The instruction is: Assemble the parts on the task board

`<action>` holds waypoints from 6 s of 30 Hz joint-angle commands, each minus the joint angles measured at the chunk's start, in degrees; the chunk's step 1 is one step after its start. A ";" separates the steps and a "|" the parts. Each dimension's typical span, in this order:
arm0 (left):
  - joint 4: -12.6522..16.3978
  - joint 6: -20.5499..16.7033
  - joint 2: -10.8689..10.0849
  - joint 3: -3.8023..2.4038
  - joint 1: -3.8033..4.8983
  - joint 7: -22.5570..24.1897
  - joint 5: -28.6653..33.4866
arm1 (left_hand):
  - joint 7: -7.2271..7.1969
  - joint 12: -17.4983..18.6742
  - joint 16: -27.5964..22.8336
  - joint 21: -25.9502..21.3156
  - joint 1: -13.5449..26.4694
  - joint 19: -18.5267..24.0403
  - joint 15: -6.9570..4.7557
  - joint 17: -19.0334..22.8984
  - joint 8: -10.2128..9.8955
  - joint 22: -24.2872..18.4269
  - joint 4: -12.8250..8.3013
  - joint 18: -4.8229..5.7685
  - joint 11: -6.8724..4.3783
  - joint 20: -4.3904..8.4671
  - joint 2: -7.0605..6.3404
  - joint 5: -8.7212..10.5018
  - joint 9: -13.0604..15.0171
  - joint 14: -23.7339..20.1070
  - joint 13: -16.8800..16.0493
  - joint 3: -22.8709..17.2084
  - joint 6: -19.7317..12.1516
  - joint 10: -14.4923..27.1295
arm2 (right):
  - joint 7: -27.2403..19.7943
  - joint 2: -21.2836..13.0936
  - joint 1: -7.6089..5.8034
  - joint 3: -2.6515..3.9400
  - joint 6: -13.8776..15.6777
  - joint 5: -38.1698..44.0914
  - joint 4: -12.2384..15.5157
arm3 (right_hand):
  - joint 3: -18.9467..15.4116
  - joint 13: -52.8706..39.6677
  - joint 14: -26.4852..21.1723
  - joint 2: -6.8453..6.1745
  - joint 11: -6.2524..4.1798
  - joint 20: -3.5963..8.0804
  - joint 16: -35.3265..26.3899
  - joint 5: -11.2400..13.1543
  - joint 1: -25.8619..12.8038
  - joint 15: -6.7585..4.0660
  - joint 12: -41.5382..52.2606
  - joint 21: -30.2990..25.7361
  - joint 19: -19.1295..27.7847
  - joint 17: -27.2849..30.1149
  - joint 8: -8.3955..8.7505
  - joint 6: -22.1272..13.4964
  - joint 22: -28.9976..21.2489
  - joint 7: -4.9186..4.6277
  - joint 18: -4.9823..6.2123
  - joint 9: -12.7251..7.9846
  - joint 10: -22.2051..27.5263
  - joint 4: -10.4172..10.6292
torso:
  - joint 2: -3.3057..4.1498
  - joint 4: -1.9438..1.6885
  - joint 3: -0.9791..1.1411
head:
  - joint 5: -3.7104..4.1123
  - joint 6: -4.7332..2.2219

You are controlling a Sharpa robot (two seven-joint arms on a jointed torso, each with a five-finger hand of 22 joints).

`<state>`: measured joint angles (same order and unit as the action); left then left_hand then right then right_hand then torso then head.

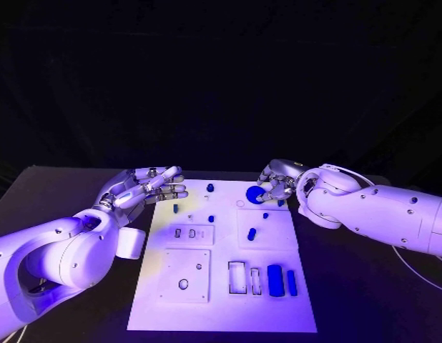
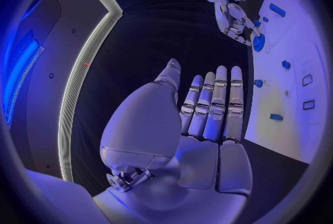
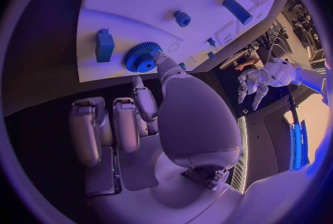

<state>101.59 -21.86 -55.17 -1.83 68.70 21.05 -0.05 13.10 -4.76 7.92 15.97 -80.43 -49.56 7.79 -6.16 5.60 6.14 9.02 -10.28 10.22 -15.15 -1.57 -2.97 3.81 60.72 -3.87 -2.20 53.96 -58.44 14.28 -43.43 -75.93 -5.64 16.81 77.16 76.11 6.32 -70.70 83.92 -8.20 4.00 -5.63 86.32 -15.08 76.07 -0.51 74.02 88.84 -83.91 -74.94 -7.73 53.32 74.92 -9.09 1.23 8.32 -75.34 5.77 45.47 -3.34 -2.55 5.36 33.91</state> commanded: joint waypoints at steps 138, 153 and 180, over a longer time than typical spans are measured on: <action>-1.13 1.10 0.88 -0.03 0.07 -2.11 0.18 | 0.50 0.97 -1.18 -0.09 -1.22 -0.27 0.36 -0.33 -1.18 -0.42 -1.59 -0.28 0.52 -0.27 0.82 0.02 0.01 0.18 0.04 0.30 -1.17 1.39 | -0.54 14.24 2.14 -0.16 5.59 7.10 -2.93 | 4.74 -5.54 4.44 4.29 -1.80 1.05 0.81 -0.02 1.46 -1.23 4.32 0.43 -5.35 -7.36 -2.17 6.38 14.19 2.25 -0.96 0.88 -3.89 1.38 | -0.01 0.10 0.06 | -1.90 0.10; -1.14 1.14 0.96 -0.03 0.08 -2.10 0.18 | 0.48 0.96 -1.21 -0.09 -1.28 -0.27 0.36 -0.34 -1.18 -0.43 -1.65 -0.28 0.51 -0.27 0.89 0.01 0.02 0.19 0.03 0.27 -1.15 1.38 | -0.38 15.45 2.25 -0.19 6.34 5.81 -3.96 | 1.74 -3.94 4.35 2.38 -0.05 -0.23 0.66 8.65 -2.75 0.26 2.67 0.01 -4.97 -7.03 1.02 2.18 13.75 0.39 -0.81 -0.49 -1.97 4.24 | 0.00 0.10 0.06 | -1.79 0.02; -1.14 0.75 0.81 -0.04 0.08 -2.14 0.18 | 0.48 0.95 -1.23 -0.08 -1.31 -0.28 0.36 -0.35 -1.18 -0.44 -1.68 -0.28 0.50 -0.27 0.92 0.01 0.03 0.20 0.03 0.27 -1.14 1.37 | -0.61 15.50 2.23 -0.25 4.10 3.11 -5.05 | -3.15 -4.15 4.41 2.25 0.85 -1.04 0.83 4.20 -2.95 1.06 2.72 0.00 -5.00 -7.46 3.23 -0.44 13.82 -0.57 -0.82 -1.63 -1.45 6.92 | 0.01 0.06 0.10 | -1.68 -0.09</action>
<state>100.35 -21.80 -54.42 -1.82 68.71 18.68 0.06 13.52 -3.97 6.87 15.97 -81.18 -49.56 7.79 -6.45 4.61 5.79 7.59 -10.28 10.83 -15.15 -0.82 -2.97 3.81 60.72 -3.84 -1.89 53.14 -57.42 13.48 -27.95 -73.82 -5.77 22.05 81.09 71.34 3.63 -74.82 84.13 -6.28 4.41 -6.14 86.98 -10.67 73.06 0.11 76.62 89.07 -84.01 -74.95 -4.73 53.26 74.94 -9.75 1.26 6.78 -76.77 12.72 45.47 -3.26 -2.47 3.69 33.86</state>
